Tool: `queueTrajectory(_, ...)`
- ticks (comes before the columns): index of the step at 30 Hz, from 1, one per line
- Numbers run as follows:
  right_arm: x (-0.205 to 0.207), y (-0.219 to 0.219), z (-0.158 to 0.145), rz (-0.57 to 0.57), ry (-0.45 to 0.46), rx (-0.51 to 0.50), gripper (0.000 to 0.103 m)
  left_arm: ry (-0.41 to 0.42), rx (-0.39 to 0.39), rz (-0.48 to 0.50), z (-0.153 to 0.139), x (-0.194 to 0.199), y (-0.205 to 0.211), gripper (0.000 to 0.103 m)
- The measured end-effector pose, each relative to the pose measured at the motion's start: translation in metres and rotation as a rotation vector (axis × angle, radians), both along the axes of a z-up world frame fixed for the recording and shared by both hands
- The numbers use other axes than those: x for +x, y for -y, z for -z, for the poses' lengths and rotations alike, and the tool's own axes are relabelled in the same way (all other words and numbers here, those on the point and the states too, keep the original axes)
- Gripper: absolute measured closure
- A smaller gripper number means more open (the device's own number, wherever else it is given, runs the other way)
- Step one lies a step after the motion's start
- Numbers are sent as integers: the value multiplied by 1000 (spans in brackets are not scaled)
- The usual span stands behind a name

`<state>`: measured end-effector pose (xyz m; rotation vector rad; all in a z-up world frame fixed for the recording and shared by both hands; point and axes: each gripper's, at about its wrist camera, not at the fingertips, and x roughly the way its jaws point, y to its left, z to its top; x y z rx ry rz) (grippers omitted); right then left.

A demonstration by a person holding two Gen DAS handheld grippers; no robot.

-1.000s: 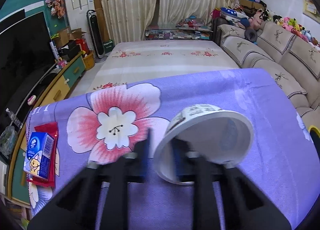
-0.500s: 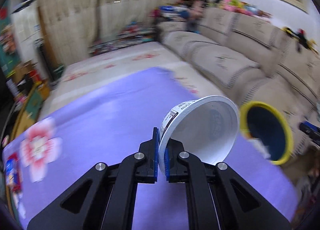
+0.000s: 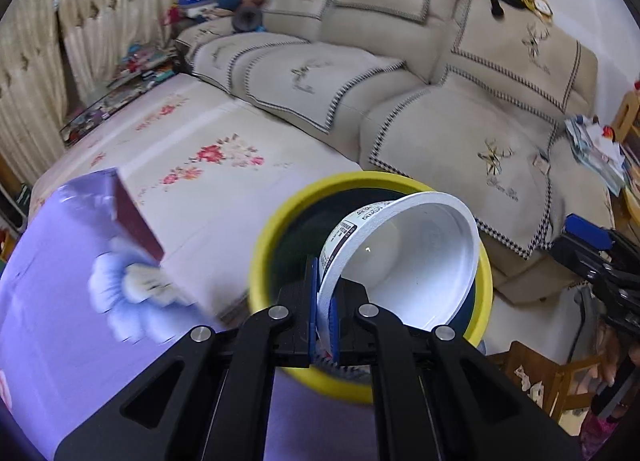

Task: Collect trash
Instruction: 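Carry the cup lid with the left tool into the bin and release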

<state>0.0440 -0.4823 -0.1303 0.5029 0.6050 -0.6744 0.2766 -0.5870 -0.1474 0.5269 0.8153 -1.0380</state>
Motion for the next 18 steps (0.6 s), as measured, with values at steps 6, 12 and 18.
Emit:
queueTrajectory(6, -9, 1, -7, 20, 11, -18, 31, 4, 12, -42, 11, 6, 24, 39)
queueTrajectory(12, 6, -22, -16, -57, 14, -39, 30, 26, -84, -143, -25, 15, -51, 13)
queueTrajectory(18, 31, -63, -29, -184, 29, -69, 27, 145, -213, -316, -77, 5, -180, 5)
